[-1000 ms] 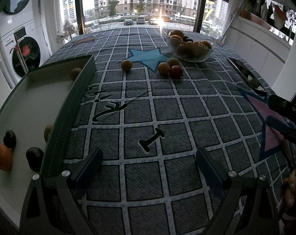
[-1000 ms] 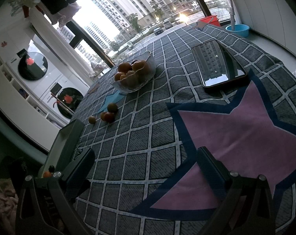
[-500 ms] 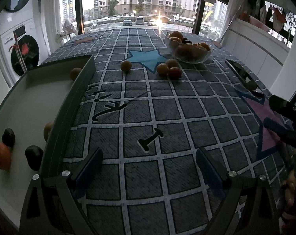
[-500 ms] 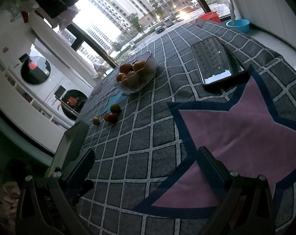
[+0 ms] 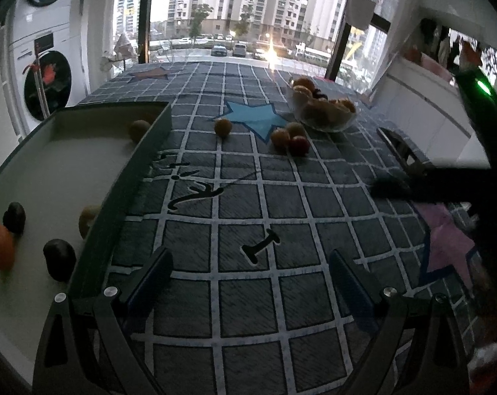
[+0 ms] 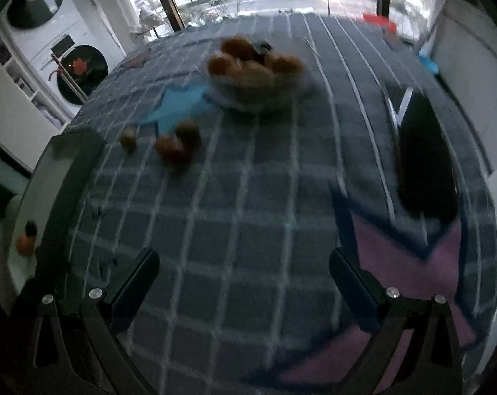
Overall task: Organize fruits
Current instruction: 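Grasp a red fruit with the right tool while the left tool grasps an orange-tan fruit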
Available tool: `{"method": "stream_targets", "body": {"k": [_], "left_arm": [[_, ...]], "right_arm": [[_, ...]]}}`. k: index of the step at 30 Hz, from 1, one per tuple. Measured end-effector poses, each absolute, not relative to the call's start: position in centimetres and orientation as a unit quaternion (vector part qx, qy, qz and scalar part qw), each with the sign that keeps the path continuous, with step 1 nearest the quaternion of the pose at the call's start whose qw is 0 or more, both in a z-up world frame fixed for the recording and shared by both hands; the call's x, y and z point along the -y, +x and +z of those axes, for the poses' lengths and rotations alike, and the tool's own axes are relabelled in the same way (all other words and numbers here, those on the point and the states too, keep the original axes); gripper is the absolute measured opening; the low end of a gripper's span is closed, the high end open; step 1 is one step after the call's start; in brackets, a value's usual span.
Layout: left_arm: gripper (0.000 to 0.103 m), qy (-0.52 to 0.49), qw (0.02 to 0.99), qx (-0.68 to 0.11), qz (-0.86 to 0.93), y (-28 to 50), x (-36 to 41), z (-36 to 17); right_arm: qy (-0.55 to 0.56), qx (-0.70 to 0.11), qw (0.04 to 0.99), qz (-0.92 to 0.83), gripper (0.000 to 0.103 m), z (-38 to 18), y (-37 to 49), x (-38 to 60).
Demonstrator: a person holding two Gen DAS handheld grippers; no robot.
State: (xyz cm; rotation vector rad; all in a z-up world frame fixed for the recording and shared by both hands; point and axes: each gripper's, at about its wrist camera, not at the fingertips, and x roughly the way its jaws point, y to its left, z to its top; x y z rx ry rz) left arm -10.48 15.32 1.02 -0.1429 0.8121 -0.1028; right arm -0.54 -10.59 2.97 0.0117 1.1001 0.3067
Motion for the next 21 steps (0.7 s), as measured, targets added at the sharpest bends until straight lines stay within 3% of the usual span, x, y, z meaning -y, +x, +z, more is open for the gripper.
{"method": "stream_targets", "body": {"k": [5, 7, 9, 11, 13, 14, 21], "left_arm": [[0.096, -0.082, 0.915, -0.391, -0.052, -10.4, -15.7, 1.0], [0.096, -0.084, 0.915, -0.391, -0.052, -10.3, -15.8, 1.0], [0.096, -0.086, 0.914, -0.392, -0.052, -10.3, -15.8, 1.0], [0.096, -0.086, 0.914, -0.394, -0.051, -10.2, -15.8, 0.9], [0.096, -0.085, 0.912, -0.399, -0.047, -10.1, -15.7, 0.9], [0.096, -0.085, 0.91, -0.403, -0.043, -9.9, -15.7, 0.9], [0.096, -0.096, 0.889, -0.447, -0.033, -6.9, -15.9, 1.9]], "right_arm": [[-0.039, -0.505, 0.85, 0.145, 0.098, 2.8, 3.1, 6.1], [-0.051, -0.502, 0.851, 0.145, 0.084, 2.5, 3.9, 5.0], [-0.058, -0.505, 0.848, 0.147, 0.063, 1.9, 4.6, 4.1], [-0.066, -0.502, 0.85, 0.145, 0.058, 1.5, 5.0, 3.4], [-0.073, -0.494, 0.853, 0.152, 0.042, 1.6, 4.8, 3.0], [-0.074, -0.488, 0.855, 0.161, 0.023, 1.8, 4.7, 2.9], [-0.015, -0.472, 0.861, 0.188, 0.023, 3.1, 2.5, 6.9]]}}
